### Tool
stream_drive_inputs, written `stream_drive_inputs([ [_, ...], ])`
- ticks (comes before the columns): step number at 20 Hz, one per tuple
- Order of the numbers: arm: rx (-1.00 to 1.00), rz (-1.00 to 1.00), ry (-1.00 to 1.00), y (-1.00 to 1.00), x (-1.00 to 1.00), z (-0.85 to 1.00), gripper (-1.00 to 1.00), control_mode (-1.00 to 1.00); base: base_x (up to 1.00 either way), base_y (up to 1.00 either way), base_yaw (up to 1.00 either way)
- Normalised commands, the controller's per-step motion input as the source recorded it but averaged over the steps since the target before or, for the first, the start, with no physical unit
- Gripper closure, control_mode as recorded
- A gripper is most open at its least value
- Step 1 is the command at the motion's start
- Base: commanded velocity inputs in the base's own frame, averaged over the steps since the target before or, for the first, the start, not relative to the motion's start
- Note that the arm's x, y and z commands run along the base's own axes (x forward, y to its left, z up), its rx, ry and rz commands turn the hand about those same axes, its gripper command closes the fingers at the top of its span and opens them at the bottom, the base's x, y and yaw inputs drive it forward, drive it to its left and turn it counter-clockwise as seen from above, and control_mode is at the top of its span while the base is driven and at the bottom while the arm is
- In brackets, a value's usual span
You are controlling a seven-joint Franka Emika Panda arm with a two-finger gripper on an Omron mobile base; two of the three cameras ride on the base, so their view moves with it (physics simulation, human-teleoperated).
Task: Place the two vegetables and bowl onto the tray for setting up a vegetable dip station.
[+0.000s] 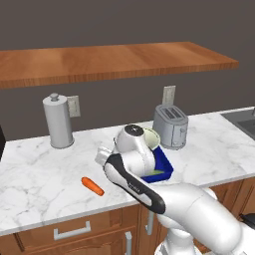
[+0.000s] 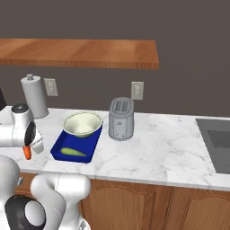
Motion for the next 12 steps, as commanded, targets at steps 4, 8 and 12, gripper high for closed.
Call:
stream_drive_inputs([
  [4,-0.04,0.39,0.00,0.25,-0.01,0.10,-1.00,-1.00,0.00,0.00,0.00],
  [8,-0.19,0.31,0.00,0.24,-0.03,0.01,-1.00,-1.00,0.00,0.00,0.00],
  [12,-0.22,0.25,0.00,0.28,0.06,0.00,-1.00,-1.00,0.00,0.00,0.00],
])
